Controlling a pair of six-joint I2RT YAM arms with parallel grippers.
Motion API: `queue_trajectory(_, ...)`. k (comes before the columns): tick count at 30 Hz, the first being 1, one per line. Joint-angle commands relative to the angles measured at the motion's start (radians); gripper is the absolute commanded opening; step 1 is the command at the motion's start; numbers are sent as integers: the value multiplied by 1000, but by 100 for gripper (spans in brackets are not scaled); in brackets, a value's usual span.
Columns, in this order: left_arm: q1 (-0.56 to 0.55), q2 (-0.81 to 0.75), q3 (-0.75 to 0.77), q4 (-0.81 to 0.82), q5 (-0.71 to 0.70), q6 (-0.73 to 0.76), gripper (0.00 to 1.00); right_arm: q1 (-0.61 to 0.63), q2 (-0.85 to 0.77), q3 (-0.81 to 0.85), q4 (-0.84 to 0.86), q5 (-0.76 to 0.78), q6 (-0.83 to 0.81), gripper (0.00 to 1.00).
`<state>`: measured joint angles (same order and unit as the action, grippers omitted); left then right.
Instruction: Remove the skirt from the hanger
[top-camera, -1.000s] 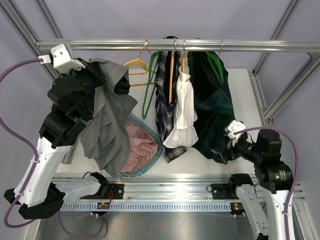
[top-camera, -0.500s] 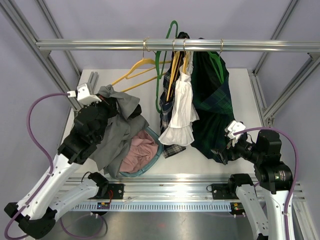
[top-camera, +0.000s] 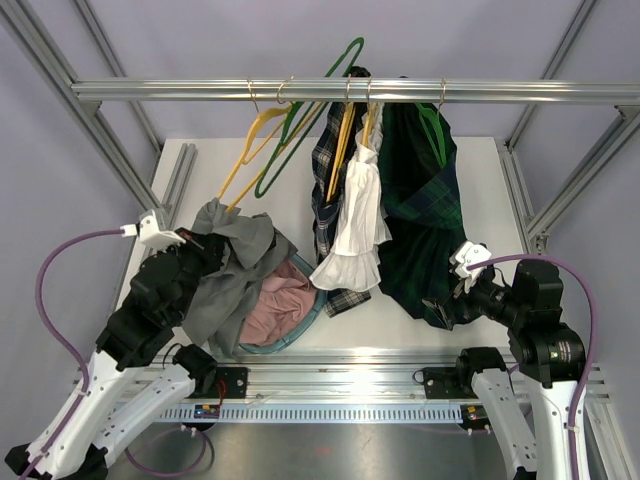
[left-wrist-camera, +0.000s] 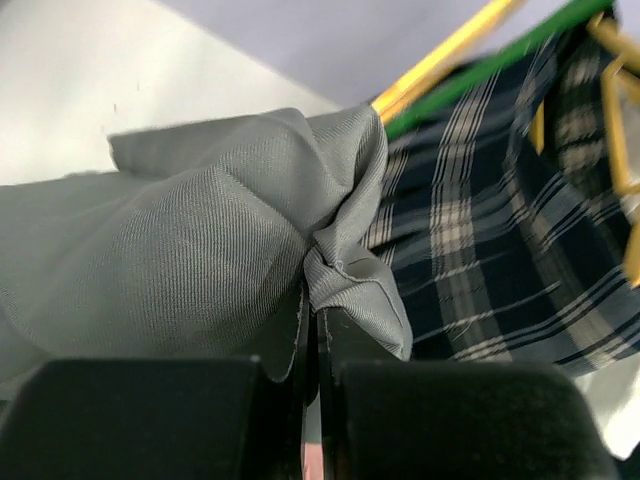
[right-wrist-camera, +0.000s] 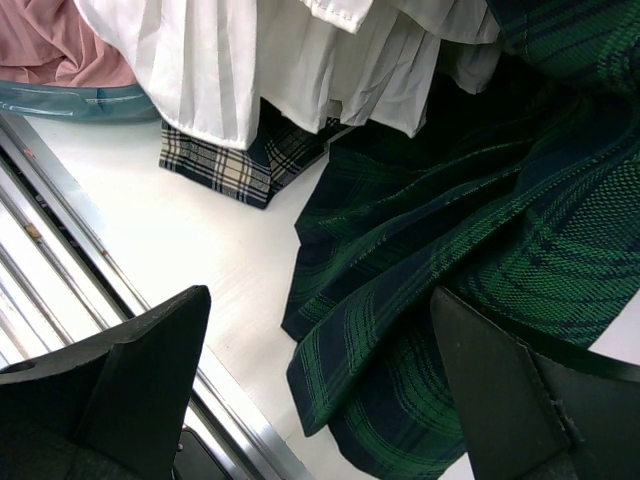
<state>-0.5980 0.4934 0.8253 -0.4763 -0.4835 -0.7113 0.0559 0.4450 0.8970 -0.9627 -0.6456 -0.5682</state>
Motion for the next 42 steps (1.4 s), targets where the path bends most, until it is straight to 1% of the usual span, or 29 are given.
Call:
queue_trajectory(1, 3, 16, -15, -100, 82, -69, 0, -7, -3, 0, 32, 3, 2, 99)
queue_trajectory(4, 3, 22, -25, -130, 117, -77, 0, -8, 0, 0, 35, 1, 2, 100)
queue_trajectory(7, 3, 25, -22, -143, 120, -70, 3, -7, 0, 2, 33, 1, 2, 99)
queue_trajectory(12, 3, 37, -11, -179, 129, -70, 3, -7, 0, 0, 33, 1, 2, 99)
queue_trajectory(16, 3, 42, -31, -222, 144, -128, 2, -7, -5, 0, 33, 3, 2, 100)
queue_trajectory(21, 3, 51, -87, -257, 220, -198, 0, -8, -8, 0, 32, 3, 2, 99)
queue_trajectory(26, 1, 45, -166, -237, 292, -255, 0, -7, -9, -1, 33, 3, 1, 100)
queue_trajectory(30, 1, 71, -242, -184, 342, -287, 0, -8, -11, -1, 33, 1, 1, 100)
queue_trajectory(32, 1, 100, -273, -162, 361, -300, 5, -8, -11, -1, 32, 1, -1, 100)
queue_trajectory(34, 1, 123, -290, -137, 371, -298, 6, -8, -12, -1, 32, 1, 1, 100)
queue_trajectory(38, 1, 177, -328, -87, 387, -295, 16, -8, -12, -1, 32, 3, 1, 100)
queue_trajectory(39, 1, 200, -336, -70, 390, -294, 22, -7, -14, -1, 32, 3, 1, 99)
queue_trajectory(42, 1, 227, -359, -38, 401, -287, 26, -8, -14, -1, 32, 3, 1, 99)
